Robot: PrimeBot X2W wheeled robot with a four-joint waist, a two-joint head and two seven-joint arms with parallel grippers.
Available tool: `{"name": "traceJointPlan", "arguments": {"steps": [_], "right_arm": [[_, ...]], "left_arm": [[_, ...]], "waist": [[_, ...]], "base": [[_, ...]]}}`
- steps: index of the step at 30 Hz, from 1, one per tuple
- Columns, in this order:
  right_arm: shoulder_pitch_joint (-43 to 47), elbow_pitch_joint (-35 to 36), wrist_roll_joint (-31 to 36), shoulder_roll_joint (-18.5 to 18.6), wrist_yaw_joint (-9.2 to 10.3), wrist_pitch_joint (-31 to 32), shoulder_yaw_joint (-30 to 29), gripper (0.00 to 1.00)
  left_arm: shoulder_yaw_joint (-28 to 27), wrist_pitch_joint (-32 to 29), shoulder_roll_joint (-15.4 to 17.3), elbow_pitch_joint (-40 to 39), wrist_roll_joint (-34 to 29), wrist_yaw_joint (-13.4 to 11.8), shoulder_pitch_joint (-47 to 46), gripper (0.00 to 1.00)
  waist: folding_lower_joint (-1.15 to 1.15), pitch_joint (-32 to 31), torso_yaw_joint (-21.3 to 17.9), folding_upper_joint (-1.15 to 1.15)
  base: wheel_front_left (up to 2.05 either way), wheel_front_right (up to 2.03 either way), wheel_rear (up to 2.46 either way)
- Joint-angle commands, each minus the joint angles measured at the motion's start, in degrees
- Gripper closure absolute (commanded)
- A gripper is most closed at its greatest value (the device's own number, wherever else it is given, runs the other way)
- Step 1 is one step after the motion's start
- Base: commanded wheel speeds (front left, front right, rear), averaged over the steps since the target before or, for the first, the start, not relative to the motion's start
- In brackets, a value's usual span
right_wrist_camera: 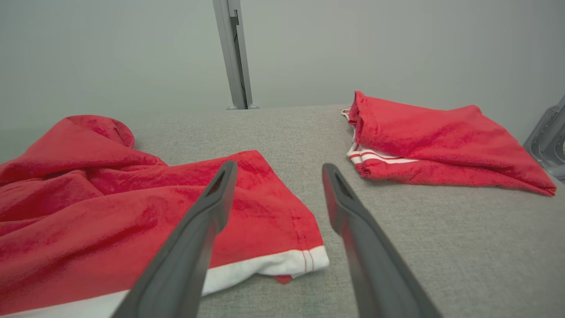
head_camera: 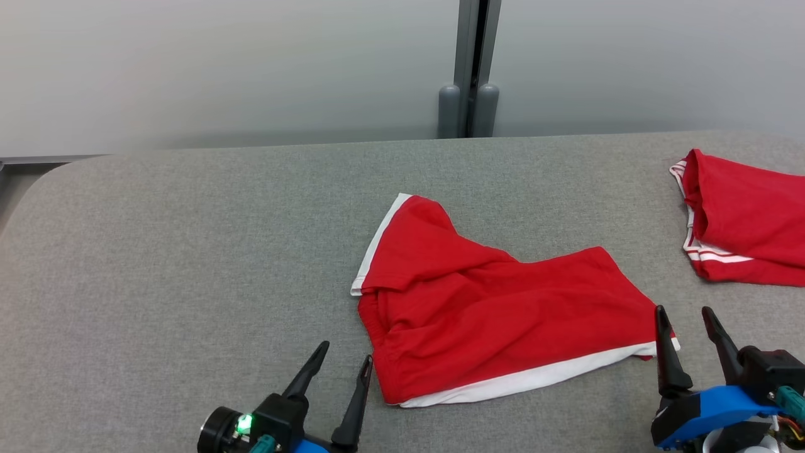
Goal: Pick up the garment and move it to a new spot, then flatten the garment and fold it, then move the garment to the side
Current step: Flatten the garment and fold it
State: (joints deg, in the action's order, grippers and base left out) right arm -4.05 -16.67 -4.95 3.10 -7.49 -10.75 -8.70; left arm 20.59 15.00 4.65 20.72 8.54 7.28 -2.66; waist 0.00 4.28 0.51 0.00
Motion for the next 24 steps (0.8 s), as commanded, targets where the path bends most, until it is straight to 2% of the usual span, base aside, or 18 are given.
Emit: {"name": "traceJointPlan", "arguments": {"steps": [1,12,24], "right_arm": [[-1.5,-2.3,0.4,0.7,-0.01,-0.6,-0.9,0.0],[-6.1,-14.3,-0.1,2.1,-0.01,-2.6,-2.8,0.0],[-11.9,-25.7,-0.8,1.9,-0.01,-4.3,-1.4,0.0]], "left_arm": [[2.1,0.2,1.0,0.7,0.9,0.2,-0.3,0.0],[13.3,0.2,4.3,4.1,6.0,0.2,-1.8,0.0],[16.6,0.2,3.8,7.3,8.1,0.2,-5.6,0.0]], "waist": [[0.0,0.4,-0.1,0.0],[0.0,2.4,-0.5,0.0],[0.0,4.8,-1.6,0.0]], "base": [[0.0,0.0,0.0],[0.0,0.0,0.0],[0.0,0.0,0.0]]}}
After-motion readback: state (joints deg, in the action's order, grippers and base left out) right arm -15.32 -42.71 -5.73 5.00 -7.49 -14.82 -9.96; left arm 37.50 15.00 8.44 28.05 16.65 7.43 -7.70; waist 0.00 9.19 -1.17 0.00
